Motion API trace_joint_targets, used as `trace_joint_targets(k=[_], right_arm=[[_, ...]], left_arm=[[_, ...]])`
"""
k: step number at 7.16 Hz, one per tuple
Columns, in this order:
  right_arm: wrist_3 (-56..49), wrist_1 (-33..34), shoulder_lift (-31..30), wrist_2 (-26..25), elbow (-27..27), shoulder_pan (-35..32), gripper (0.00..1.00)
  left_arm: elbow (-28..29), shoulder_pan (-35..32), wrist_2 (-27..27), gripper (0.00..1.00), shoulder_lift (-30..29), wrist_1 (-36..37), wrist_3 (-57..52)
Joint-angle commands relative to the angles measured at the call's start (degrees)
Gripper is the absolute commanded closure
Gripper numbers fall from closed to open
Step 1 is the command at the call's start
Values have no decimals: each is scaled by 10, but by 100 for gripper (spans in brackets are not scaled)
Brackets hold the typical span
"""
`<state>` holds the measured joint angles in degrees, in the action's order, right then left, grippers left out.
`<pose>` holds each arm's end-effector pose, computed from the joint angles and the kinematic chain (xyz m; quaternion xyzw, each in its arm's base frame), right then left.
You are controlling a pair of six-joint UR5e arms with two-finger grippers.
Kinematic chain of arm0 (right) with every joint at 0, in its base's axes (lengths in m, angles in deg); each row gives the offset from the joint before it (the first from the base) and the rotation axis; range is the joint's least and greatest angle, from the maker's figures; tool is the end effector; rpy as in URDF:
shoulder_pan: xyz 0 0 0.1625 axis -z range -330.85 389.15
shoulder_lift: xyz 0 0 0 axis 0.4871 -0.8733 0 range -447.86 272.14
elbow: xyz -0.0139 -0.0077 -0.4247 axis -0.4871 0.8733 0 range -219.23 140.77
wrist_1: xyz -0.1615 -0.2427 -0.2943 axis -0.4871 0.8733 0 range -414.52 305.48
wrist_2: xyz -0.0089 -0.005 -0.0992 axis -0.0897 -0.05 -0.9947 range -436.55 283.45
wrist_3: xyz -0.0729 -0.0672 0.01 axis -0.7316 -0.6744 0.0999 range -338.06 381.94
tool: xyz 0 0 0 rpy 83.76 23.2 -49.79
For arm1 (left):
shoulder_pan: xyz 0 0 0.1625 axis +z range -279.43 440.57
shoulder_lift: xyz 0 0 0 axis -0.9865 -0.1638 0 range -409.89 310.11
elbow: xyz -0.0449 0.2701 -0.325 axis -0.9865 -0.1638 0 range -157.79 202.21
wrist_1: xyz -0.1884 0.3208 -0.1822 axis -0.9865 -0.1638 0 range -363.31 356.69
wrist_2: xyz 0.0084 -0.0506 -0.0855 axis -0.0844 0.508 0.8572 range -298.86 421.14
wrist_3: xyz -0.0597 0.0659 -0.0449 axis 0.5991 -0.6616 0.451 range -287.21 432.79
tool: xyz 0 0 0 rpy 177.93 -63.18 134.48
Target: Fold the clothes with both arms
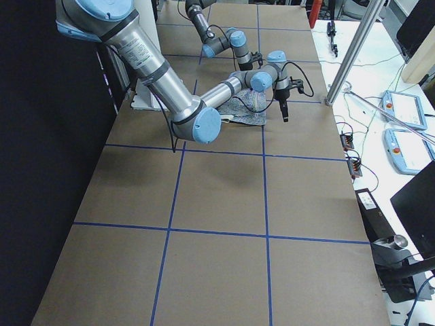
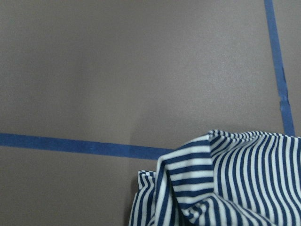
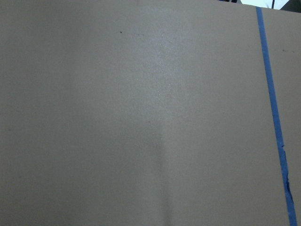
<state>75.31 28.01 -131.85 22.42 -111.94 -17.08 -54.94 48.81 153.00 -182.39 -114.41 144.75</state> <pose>-0.4603 -0.6507 0.2898 0.1491 -0.2813 0.0550 0.9464 0.5846 -0.5150 0.2676 0.1671 0.3948 -0.1010 0.8978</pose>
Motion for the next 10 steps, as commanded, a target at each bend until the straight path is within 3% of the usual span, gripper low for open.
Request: trace_joint_targets(k=[1, 2, 3, 4, 5, 7, 10], right_arm=[[4, 0, -7, 0, -11, 5, 0], [21, 0, -13, 0, -33, 19, 0], [52, -1, -13, -1, -53, 39, 0], [89, 1, -13, -3, -77, 61, 0], [132, 3, -16, -8, -94, 81, 0], [212, 0, -38, -48, -110, 132, 49], [212, 0, -62, -69, -121, 148, 49]], left_arm=[[50, -37, -3, 0, -7, -33, -45], [85, -55, -2, 0, -10, -70, -64], [81, -85, 19, 0, -12, -76, -93], [61, -121, 92, 0, -7, -76, -150], [20, -143, 131, 0, 17, -75, -202], [-13, -146, 133, 0, 46, -76, -210], [-14, -146, 133, 0, 45, -77, -203]])
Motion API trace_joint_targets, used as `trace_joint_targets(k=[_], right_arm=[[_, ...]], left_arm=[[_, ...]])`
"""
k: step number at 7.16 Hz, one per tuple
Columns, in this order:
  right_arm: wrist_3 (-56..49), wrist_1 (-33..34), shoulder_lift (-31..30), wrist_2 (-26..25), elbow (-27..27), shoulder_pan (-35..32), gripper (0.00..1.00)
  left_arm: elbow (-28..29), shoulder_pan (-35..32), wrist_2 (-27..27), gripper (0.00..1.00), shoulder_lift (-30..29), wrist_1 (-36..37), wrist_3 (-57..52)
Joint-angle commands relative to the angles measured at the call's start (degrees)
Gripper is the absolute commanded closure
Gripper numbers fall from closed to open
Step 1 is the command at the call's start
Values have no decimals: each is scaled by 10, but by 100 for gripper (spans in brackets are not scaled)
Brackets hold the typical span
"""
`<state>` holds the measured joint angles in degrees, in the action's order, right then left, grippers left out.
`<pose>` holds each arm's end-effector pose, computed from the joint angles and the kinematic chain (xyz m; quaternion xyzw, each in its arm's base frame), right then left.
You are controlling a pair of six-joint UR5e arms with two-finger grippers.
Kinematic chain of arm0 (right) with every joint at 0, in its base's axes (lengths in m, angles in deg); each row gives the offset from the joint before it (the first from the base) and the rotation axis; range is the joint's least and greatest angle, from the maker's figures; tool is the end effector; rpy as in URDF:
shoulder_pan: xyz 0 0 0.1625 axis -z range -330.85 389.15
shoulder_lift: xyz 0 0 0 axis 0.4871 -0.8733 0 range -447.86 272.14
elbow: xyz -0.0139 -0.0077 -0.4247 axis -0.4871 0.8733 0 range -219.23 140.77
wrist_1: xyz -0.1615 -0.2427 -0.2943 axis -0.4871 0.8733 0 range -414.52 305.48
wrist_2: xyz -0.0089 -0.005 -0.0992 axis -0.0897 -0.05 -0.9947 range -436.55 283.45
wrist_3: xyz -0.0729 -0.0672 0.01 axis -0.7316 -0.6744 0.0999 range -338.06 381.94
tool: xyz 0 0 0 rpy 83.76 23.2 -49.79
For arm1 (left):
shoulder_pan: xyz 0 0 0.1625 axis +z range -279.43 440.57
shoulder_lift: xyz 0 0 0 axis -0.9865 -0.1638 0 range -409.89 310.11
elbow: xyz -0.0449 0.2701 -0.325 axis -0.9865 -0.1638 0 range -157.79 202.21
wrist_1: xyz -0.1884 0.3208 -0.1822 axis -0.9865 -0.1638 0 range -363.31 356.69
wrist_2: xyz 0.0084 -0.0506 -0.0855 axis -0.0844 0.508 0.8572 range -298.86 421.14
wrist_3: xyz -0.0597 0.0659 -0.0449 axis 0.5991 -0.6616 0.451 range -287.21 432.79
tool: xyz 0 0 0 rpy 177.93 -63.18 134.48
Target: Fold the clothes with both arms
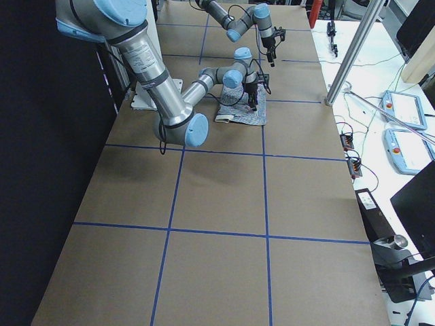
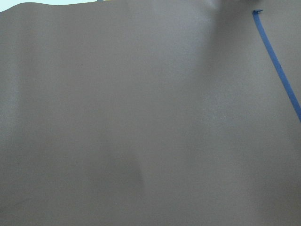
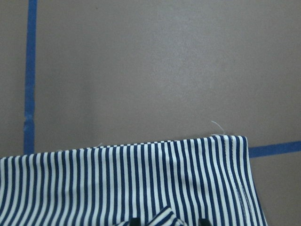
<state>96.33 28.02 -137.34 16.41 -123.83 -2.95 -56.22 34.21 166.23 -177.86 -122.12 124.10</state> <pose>-0.5568 -0.5005 0.2658 0.1248 -0.3416 0.1242 0.9232 0.4389 -0.6159 0.2961 0.2247 0.4172 0.0019 0.8806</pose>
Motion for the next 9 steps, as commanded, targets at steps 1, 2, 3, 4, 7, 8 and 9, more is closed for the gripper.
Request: trace_joint_targets(k=[1, 2, 3, 4, 7, 8, 9], right_arm=[[2, 0, -8, -10, -1, 10, 49], [2, 0, -8, -11, 0, 15, 50], [2, 0, -8, -11, 0, 15, 63], [4, 0, -5, -11, 0, 15, 100], [-4, 1, -5, -10, 3, -15, 100], [-6, 1, -7, -11, 8, -21, 100], [-6, 1, -8, -11, 14, -22, 100]], left_arm=[[-1, 0, -1, 0, 0, 0, 5], [-1, 0, 0, 0, 0, 0, 5], [-1, 0, 0, 0, 0, 0, 4], [-2, 0, 0, 0, 0, 0, 5], [-1, 1, -1, 0, 1, -1, 6], [-1, 3, -1, 0, 3, -11, 6], [-1, 4, -1, 0, 5, -14, 6]])
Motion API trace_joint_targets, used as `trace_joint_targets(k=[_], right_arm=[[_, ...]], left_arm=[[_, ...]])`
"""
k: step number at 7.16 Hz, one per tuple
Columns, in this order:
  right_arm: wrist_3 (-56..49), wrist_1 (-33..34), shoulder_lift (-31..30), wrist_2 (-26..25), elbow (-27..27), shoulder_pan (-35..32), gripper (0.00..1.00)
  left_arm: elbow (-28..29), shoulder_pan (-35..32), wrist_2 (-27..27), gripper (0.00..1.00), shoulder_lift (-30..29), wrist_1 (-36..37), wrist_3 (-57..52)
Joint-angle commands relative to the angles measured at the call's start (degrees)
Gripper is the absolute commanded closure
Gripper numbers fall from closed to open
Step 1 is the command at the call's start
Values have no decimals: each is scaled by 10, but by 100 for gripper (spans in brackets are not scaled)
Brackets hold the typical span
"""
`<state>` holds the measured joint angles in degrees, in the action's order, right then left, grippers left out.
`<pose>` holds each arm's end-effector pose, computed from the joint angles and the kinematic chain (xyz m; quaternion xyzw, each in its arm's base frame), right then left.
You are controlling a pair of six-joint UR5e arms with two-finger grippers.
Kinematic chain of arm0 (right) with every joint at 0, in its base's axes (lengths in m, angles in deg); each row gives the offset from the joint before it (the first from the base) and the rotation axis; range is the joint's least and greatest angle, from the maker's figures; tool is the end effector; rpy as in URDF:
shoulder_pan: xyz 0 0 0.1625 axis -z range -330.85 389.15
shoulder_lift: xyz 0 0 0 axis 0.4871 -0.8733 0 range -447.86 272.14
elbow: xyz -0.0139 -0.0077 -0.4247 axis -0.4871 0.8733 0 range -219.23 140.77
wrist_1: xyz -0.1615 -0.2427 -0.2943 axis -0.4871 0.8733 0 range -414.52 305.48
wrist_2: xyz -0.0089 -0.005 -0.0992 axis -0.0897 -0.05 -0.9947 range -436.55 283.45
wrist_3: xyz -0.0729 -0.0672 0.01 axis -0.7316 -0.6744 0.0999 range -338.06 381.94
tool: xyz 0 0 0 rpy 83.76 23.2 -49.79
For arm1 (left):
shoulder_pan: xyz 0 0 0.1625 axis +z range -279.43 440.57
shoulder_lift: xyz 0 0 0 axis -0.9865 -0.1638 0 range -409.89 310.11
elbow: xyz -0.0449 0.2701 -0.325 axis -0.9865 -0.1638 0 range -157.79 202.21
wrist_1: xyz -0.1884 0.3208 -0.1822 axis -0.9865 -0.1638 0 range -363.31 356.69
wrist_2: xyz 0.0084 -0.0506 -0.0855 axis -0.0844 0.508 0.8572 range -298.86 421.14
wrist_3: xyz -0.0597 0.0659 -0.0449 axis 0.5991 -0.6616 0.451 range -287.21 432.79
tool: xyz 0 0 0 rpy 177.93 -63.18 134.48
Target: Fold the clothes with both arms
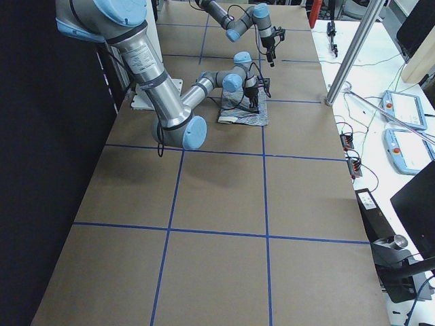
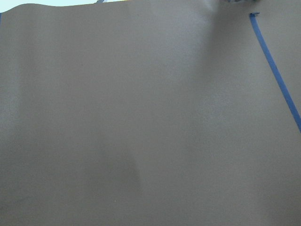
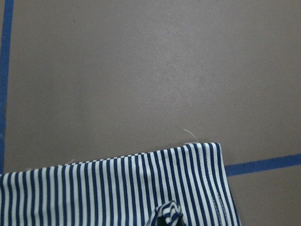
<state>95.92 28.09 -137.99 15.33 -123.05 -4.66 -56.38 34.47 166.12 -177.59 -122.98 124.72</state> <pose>-0.5420 -0.5194 0.2808 0.1338 -0.3245 0.1390 0.9260 0.4404 -0.6129 0.2963 0.2263 0.4223 -0.0003 0.8777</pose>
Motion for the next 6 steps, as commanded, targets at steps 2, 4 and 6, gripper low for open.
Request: trace_joint_targets(k=[2, 4, 6], right_arm=[[-4, 2, 5, -1, 13, -4, 0], [-38, 2, 15, 12, 7, -19, 0], [-94, 8, 7, 99, -21, -64, 0]], left_arm=[[0, 1, 0, 0, 3, -6, 0], [-9, 1, 0, 0, 5, -5, 8], [-80, 0, 1, 0, 45, 4, 6]])
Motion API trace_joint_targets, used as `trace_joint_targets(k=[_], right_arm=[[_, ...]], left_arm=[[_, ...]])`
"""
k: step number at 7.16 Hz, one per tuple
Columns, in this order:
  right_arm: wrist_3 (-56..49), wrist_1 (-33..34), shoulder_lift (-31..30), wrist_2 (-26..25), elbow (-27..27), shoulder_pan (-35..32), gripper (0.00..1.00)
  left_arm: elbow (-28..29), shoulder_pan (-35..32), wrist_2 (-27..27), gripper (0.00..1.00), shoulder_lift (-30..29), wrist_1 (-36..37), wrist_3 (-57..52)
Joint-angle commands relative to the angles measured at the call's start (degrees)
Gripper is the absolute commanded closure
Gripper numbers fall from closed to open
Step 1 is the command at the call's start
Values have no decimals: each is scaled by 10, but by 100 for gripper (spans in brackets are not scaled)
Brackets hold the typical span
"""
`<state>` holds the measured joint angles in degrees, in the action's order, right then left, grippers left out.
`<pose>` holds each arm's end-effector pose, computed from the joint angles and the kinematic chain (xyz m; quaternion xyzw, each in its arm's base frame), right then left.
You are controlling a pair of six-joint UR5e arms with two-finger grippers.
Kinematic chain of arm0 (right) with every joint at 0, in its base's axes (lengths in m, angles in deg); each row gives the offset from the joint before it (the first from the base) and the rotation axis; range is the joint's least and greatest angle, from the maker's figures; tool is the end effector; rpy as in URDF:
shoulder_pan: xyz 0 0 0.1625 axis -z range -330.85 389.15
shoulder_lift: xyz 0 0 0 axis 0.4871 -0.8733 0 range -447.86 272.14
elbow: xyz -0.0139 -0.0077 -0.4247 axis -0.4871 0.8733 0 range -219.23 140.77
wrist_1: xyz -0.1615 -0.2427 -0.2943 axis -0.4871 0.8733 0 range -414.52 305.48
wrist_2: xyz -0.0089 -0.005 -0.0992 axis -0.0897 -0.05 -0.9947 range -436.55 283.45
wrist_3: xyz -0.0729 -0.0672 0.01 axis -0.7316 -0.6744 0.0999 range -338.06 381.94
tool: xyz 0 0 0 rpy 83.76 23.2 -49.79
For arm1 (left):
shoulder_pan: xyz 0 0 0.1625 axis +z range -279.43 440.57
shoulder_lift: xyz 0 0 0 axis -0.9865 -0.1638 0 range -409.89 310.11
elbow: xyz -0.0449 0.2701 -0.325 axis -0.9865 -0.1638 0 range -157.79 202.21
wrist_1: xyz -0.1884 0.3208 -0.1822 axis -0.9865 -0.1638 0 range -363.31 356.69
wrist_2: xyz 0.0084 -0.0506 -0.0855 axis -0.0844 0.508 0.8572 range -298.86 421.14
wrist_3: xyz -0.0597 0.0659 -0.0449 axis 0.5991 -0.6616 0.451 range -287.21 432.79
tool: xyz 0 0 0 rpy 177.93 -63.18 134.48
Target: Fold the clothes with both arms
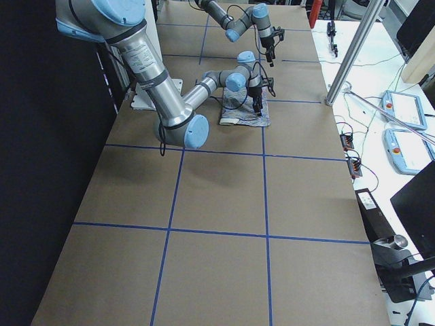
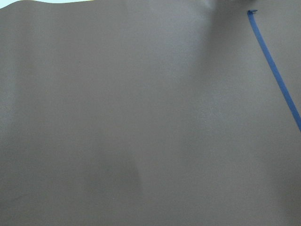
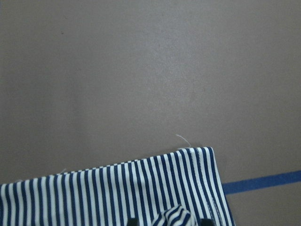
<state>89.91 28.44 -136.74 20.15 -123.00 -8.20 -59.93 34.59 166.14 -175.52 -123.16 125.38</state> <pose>-0.5156 -0.5466 0.2654 0.1295 -0.3372 0.1035 0.9267 0.4294 -0.5991 0.2925 0.2324 0.4328 -0.0022 0.8710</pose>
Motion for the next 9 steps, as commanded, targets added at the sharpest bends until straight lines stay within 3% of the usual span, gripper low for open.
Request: trace_joint_targets(k=[1, 3, 4, 5, 6, 7, 8, 9], right_arm=[[-57, 21, -38, 80, -70, -50, 0], [-183, 101, -156, 126, -228, -105, 0], [-283, 124, -226, 173, -280, -167, 0], [-408, 121, -291, 226, -287, -244, 0], [-526, 121, -342, 254, -285, -313, 0], [-576, 119, -410, 287, -284, -363, 0], [-573, 110, -469, 292, -286, -384, 0], [-573, 108, -483, 287, -282, -392, 0]], left_arm=[[-107, -2, 4, 0, 67, 34, -6], [-296, -9, 25, 0, 185, 133, -72], [-370, -37, 28, 0, 251, 166, -127], [-403, -87, 55, 0, 304, 179, -203], [-404, -157, 89, 0, 344, 179, -302], [-394, -235, 121, 0, 375, 179, -404], [-378, -288, 151, 0, 409, 173, -427], [-342, -298, 137, 0, 433, 173, -422]])
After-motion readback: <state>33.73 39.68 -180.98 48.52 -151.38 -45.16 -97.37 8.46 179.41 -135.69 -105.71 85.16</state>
